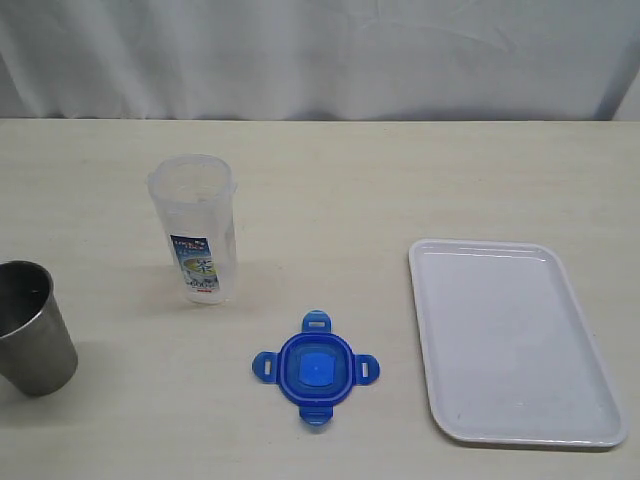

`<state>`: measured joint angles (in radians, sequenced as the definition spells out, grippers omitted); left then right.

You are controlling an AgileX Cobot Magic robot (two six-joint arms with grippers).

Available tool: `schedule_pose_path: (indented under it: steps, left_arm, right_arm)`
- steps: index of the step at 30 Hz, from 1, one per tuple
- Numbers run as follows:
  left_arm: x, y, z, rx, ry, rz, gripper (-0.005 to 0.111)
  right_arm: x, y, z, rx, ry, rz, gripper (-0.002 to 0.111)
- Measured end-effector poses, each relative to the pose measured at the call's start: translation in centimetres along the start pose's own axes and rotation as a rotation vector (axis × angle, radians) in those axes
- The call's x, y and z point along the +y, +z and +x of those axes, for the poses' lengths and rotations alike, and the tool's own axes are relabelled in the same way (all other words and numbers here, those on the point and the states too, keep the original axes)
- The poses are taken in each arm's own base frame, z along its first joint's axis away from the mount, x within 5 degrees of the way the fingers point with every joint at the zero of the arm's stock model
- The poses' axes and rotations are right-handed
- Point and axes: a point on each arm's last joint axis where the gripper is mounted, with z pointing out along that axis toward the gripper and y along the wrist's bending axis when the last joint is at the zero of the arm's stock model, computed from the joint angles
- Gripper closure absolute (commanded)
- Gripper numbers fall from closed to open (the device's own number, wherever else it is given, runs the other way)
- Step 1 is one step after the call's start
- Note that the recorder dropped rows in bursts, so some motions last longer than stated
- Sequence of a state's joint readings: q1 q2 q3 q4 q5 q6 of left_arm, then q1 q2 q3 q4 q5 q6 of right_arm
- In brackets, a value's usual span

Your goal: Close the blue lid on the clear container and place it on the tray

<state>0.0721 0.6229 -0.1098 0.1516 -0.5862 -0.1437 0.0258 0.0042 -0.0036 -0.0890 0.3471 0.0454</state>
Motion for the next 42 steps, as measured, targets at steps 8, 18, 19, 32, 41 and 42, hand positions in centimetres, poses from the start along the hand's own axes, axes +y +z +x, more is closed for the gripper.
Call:
schedule_pose_path:
  steps: [8, 18, 19, 32, 41, 42]
  left_arm:
    - [0.0, 3.2, 2.4, 0.029, -0.016, 0.035, 0.002]
    - [-0.2, 3.2, 4.5, 0.239, -0.091, 0.051, 0.002]
    - [-0.2, 3.1, 4.8, 0.27, -0.09, 0.046, 0.002]
    - [-0.4, 0.5, 7.8, 0.442, -0.085, 0.043, 0.002]
    - [0.2, 0.7, 7.5, 0.388, -0.056, -0.014, 0.002]
    - [0.3, 0.7, 7.5, 0.386, -0.061, -0.03, 0.002]
  right_arm:
    - [0.0, 0.0, 0.0, 0.0, 0.0, 0.0, 0.104]
    - [0.0, 0.0, 0.0, 0.0, 0.0, 0.0, 0.104]
    - [0.0, 0.0, 0.0, 0.0, 0.0, 0.0, 0.104]
    - [0.0, 0.0, 0.0, 0.002, 0.0, 0.0, 0.104]
    - [0.0, 0.0, 0.0, 0.002, 0.0, 0.0, 0.104]
    - [0.0, 0.0, 0.0, 0.002, 0.0, 0.0, 0.104]
